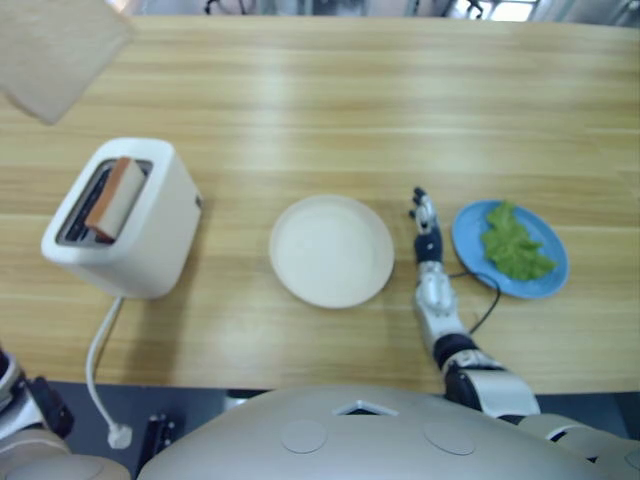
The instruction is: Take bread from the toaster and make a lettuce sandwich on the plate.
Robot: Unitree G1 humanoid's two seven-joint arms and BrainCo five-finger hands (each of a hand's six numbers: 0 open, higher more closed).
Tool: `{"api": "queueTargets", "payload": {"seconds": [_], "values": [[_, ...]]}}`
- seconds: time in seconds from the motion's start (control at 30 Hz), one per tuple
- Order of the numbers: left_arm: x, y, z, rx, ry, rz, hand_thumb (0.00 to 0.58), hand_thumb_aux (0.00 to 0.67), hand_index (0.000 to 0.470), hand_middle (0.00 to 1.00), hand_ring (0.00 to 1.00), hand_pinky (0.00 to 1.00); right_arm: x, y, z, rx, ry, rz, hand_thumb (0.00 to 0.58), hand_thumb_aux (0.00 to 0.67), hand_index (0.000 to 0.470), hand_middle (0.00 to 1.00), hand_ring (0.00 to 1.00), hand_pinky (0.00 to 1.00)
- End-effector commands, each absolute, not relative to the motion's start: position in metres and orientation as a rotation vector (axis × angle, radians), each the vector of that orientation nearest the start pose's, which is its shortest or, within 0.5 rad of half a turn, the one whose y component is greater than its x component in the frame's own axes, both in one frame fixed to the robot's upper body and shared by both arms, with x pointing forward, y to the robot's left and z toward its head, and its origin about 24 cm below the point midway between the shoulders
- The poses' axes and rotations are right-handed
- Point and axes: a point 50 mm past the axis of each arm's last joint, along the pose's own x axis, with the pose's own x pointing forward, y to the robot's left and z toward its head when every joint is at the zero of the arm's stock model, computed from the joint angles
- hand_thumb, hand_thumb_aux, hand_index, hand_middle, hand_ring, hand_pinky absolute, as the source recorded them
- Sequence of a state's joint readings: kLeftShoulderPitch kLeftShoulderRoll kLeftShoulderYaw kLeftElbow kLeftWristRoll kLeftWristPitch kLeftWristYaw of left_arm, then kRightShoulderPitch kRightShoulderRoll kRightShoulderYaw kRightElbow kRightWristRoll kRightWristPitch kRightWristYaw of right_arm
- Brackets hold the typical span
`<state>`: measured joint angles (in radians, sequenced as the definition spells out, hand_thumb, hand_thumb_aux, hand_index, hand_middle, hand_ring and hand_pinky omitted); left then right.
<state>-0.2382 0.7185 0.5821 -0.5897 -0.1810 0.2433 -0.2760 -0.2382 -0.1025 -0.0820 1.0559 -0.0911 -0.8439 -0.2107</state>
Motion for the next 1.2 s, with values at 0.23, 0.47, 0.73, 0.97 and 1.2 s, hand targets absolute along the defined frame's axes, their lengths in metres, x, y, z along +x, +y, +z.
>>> {"api": "queueTargets", "payload": {"seconds": [0.23, 0.47, 0.73, 0.97, 1.2], "values": [[0.267, 0.142, 0.180, 0.459, -0.357, -0.452, 0.580, 0.670, 0.460, 1.00, 1.00, 1.00, 0.246, -0.183, -0.048, -0.158, 0.018, -0.163, 0.000, 0.000, 0.000, 0.00, 0.00, 0.00], [0.294, 0.115, 0.107, 0.616, -0.139, -0.650, 0.580, 0.670, 0.460, 1.00, 1.00, 1.00, 0.246, -0.180, -0.048, -0.153, 0.012, -0.153, 0.000, 0.000, 0.000, 0.00, 0.00, 0.00], [0.302, 0.098, 0.059, 0.717, -0.029, -0.770, 0.580, 0.670, 0.460, 1.00, 1.00, 1.00, 0.246, -0.181, -0.047, -0.153, 0.007, -0.154, 0.000, 0.000, 0.000, 0.00, 0.00, 0.00], [0.296, 0.086, 0.042, 0.564, 0.059, -0.898, 0.580, 0.670, 0.460, 1.00, 1.00, 1.00, 0.247, -0.179, -0.046, -0.151, 0.005, -0.147, 0.000, 0.000, 0.000, 0.00, 0.00, 0.00], [0.293, 0.092, 0.026, 0.597, 0.138, -0.945, 0.580, 0.670, 0.460, 1.00, 1.00, 1.00, 0.247, -0.179, -0.046, -0.152, 0.004, -0.145, 0.000, 0.000, 0.000, 0.00, 0.00, 0.00]]}}
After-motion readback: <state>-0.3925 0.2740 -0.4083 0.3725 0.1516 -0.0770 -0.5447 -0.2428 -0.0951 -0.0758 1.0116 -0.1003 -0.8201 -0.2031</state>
